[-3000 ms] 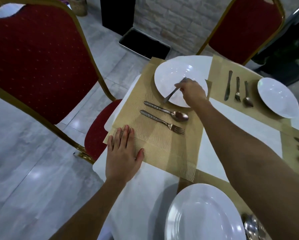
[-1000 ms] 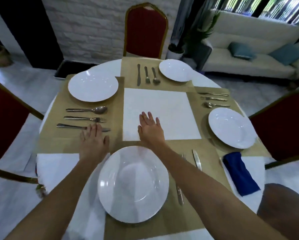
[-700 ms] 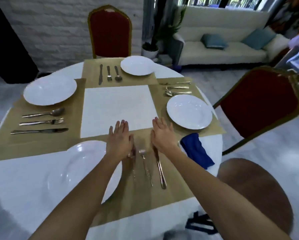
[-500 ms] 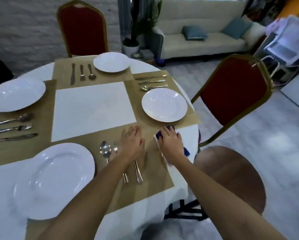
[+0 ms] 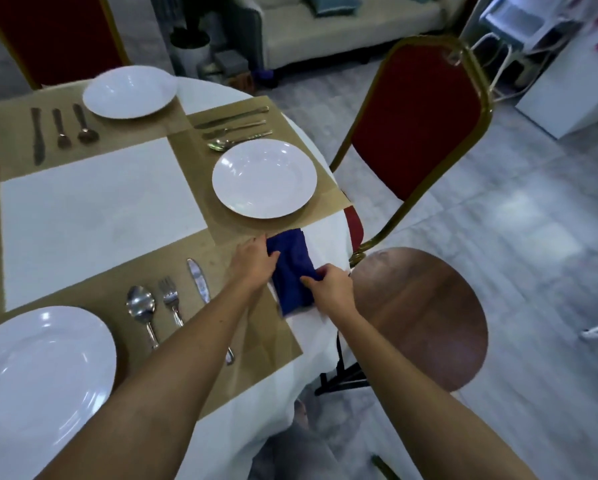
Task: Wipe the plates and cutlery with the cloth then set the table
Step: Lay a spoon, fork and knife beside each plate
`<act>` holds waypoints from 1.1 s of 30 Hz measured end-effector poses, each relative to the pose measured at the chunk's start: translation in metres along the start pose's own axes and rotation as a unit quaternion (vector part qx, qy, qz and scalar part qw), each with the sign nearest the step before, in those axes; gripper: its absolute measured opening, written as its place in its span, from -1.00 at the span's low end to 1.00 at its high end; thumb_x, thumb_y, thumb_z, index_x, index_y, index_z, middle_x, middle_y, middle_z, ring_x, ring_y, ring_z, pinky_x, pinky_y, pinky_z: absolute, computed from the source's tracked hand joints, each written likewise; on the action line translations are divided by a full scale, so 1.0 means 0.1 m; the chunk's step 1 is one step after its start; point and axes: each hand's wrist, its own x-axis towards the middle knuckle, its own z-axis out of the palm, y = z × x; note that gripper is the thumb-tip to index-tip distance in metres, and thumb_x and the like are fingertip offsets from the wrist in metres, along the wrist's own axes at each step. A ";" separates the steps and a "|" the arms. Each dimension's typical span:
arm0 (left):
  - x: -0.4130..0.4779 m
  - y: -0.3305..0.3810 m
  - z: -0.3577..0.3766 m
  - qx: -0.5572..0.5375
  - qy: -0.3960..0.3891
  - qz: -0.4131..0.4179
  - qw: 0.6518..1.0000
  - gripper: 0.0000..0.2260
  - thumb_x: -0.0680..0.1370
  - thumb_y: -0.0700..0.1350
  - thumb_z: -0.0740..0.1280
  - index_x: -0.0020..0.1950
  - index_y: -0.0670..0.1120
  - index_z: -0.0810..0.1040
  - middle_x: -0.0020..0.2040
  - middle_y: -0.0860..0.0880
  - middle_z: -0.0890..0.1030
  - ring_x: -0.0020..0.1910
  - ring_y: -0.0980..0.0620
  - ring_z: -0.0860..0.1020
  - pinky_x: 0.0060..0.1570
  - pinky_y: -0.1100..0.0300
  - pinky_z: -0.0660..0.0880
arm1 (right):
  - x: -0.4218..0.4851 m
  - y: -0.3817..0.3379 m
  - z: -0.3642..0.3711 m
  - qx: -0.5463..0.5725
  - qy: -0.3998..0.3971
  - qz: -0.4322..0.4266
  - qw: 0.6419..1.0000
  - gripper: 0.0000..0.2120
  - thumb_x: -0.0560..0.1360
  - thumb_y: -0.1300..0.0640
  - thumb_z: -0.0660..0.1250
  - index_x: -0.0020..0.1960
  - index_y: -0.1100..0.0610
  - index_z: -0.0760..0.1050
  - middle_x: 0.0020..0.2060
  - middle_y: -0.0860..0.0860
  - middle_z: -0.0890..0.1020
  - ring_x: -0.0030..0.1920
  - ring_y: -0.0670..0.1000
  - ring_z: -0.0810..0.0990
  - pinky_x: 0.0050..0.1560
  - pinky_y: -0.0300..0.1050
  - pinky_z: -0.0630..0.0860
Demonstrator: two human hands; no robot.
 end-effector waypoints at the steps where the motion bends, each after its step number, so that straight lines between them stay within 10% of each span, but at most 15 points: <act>1: 0.02 0.00 0.01 -0.014 -0.010 0.004 1.000 -0.67 0.54 -0.12 0.28 0.30 -0.14 0.45 0.23 -0.18 0.54 0.19 -0.18 0.49 0.17 0.04 0.43 | 0.01 0.02 -0.05 0.039 -0.012 0.008 0.999 -0.77 0.54 0.05 0.35 0.13 0.13 0.50 0.00 0.04 0.62 -0.05 -0.04 0.58 -0.07 -0.20 0.54; 9: -0.22 0.48 0.17 -0.205 -0.062 -0.026 0.976 -0.78 0.50 -0.24 0.23 0.14 -0.16 0.47 0.11 -0.13 0.57 -0.03 -0.01 0.51 -0.17 0.25 0.39 | -0.12 0.30 -0.71 0.182 -0.017 -0.022 0.983 -0.88 0.57 0.11 0.29 0.09 0.07 0.43 0.02 0.01 0.58 0.01 -0.02 0.61 -0.01 -0.12 0.63; 14: -0.36 1.03 0.34 -0.460 -0.191 0.002 0.867 -0.42 0.54 -0.10 0.34 0.47 0.05 0.12 0.38 -0.08 0.37 0.28 -0.01 0.41 -0.04 0.32 0.48 | -0.25 0.46 -1.50 0.159 -0.091 -0.114 0.976 -0.82 0.53 0.21 0.36 0.11 0.17 0.47 0.01 0.10 0.63 -0.03 0.07 0.66 -0.06 -0.08 0.64; 22: -0.37 1.54 0.64 -0.197 -0.387 0.204 0.877 -0.66 0.49 -0.01 0.41 0.23 0.01 0.47 0.13 0.08 0.54 0.17 0.04 0.53 0.03 0.22 0.58 | -0.30 0.93 -2.35 0.100 -0.191 -0.098 0.972 -0.79 0.55 0.21 0.32 0.18 0.16 0.55 0.05 0.04 0.65 0.00 -0.01 0.65 -0.09 -0.22 0.59; 27: -0.42 1.63 0.89 -0.244 -0.337 0.113 0.903 -0.67 0.55 0.00 0.33 0.25 -0.10 0.43 0.17 0.02 0.55 0.13 0.06 0.54 0.06 0.21 0.55 | -0.19 1.54 -2.15 0.186 -0.007 0.009 0.983 -0.89 0.58 0.10 0.29 0.09 0.08 0.51 0.00 0.14 0.64 0.02 0.16 0.63 0.09 0.11 0.58; 33: -0.50 1.58 1.39 -0.187 -0.186 0.066 0.962 -0.71 0.58 -0.09 0.28 0.29 -0.11 0.39 0.23 -0.06 0.53 0.17 0.01 0.49 0.10 0.20 0.40 | -0.08 1.89 -1.52 0.136 0.175 0.081 0.972 -0.79 0.61 0.11 0.23 0.22 0.10 0.46 0.07 -0.03 0.54 0.07 -0.03 0.50 0.02 -0.16 0.40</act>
